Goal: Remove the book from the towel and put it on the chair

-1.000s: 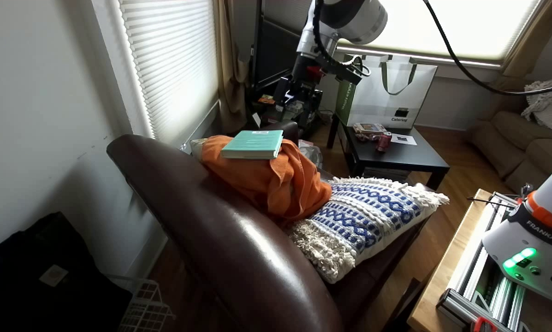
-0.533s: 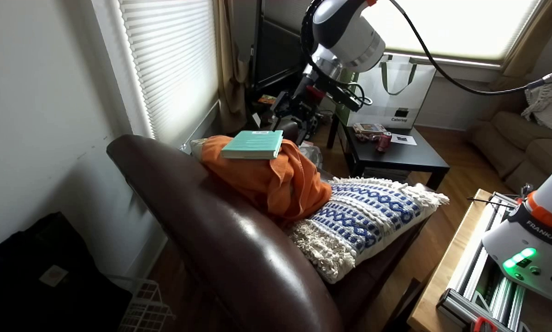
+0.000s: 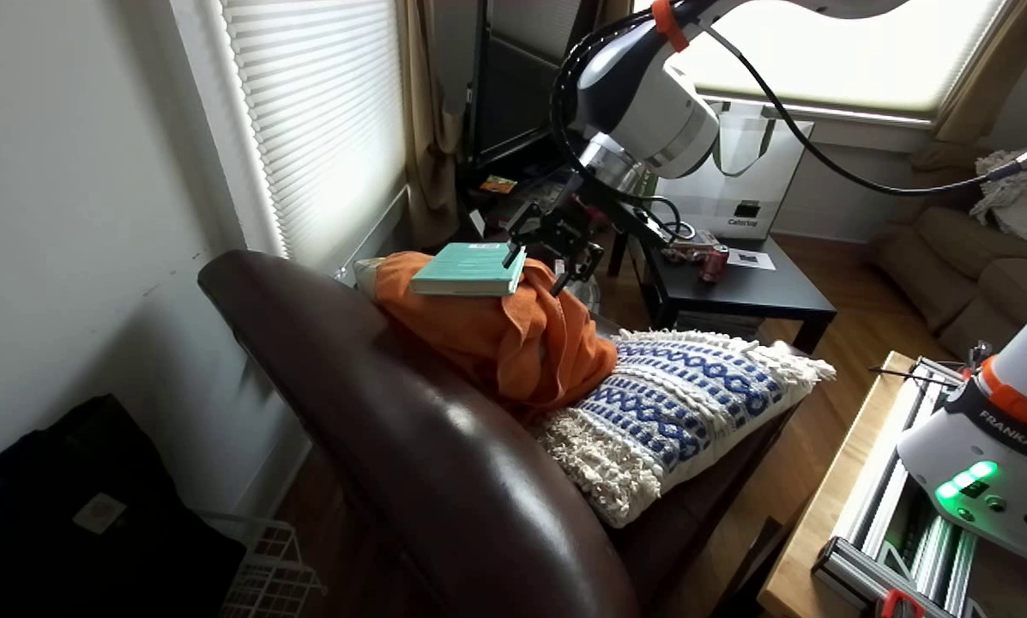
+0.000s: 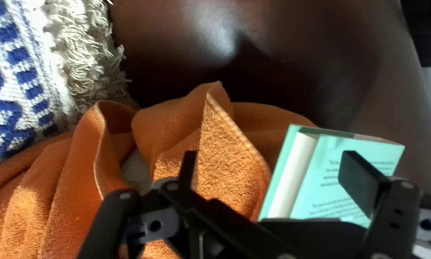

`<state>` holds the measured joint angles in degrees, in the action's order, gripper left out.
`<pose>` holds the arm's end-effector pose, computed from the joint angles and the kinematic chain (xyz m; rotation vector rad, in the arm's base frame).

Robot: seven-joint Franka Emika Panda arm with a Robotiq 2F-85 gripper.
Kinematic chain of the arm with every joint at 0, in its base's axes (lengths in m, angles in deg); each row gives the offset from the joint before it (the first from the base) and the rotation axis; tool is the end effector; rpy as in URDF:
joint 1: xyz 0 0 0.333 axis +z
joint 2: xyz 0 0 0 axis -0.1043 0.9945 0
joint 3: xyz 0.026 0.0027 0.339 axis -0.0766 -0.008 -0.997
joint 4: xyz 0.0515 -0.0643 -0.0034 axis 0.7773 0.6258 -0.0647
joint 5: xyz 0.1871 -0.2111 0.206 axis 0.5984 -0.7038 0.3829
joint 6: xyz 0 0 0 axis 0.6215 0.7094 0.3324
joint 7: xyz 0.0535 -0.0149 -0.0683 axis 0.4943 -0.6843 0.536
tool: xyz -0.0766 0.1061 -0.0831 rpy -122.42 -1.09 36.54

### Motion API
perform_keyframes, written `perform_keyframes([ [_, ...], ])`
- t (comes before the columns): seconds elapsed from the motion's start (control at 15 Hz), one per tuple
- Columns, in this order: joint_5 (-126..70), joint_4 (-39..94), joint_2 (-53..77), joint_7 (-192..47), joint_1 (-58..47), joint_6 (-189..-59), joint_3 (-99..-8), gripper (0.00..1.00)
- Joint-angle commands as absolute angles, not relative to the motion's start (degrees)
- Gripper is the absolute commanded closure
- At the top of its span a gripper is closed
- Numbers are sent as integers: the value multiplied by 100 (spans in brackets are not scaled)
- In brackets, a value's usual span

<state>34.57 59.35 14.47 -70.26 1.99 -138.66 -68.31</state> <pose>0.5315 0.1851 0.2650 -2.4014 0.7641 0.0517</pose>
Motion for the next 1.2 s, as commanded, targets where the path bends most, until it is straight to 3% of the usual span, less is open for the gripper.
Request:
perform_keyframes([
  [0.0, 4984, 5851, 1514, -6055, -109, -14327, -7217, 0],
  [0.33, 7173, 5420, 1974, -4716, -127, -14493, -7329, 0],
  [1.13, 9336, 4537, 2716, -3000, 2, -14313, -7187, 0],
])
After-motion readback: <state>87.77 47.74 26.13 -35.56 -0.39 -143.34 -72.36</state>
